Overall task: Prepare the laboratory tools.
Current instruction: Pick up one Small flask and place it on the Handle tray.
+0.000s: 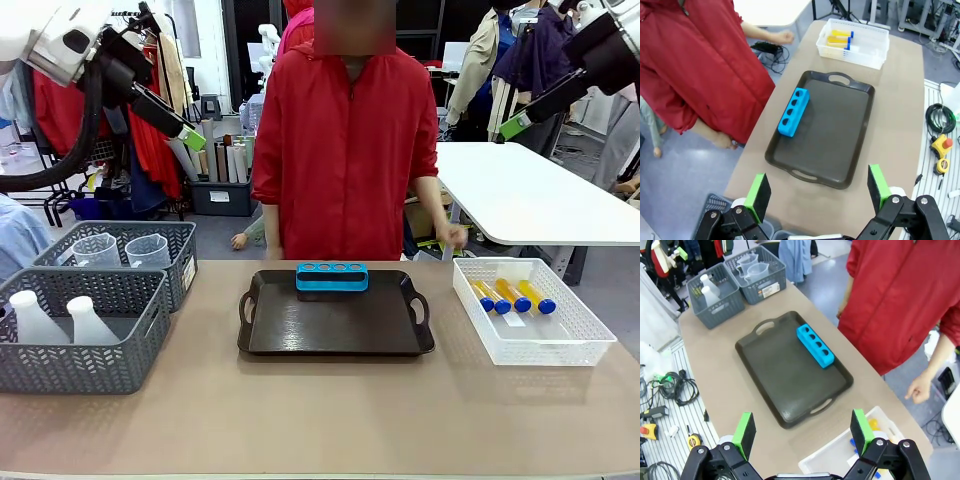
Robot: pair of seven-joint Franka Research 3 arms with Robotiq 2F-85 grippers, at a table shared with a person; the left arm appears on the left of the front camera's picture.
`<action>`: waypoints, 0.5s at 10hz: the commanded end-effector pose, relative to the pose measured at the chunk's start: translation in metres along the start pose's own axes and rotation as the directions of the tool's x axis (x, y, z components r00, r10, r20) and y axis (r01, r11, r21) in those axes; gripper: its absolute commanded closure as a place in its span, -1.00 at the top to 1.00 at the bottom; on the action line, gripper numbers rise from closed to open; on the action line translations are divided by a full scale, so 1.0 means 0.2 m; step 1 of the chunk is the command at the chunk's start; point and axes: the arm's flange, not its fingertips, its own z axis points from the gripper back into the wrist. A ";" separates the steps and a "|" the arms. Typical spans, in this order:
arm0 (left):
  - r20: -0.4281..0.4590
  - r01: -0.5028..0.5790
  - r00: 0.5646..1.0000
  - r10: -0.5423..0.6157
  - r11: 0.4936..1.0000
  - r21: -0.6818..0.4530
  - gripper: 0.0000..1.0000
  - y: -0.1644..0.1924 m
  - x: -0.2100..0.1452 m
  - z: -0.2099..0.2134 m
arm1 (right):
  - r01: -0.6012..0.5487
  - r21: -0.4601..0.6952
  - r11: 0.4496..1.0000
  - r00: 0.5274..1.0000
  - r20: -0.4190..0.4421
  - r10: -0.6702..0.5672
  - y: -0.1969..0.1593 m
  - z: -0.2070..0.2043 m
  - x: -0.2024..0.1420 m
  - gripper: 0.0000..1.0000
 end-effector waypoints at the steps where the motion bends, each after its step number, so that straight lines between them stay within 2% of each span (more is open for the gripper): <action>1: 0.003 0.001 1.000 -0.001 1.000 0.006 1.00 0.00 0.00 0.02 | -0.006 0.001 1.000 1.000 -0.002 0.006 0.00 0.00 0.00 1.00; 5: 0.003 0.001 1.000 -0.001 1.000 0.006 1.00 0.00 0.00 0.02 | -0.006 0.001 1.000 1.000 -0.002 0.006 0.00 0.00 0.00 1.00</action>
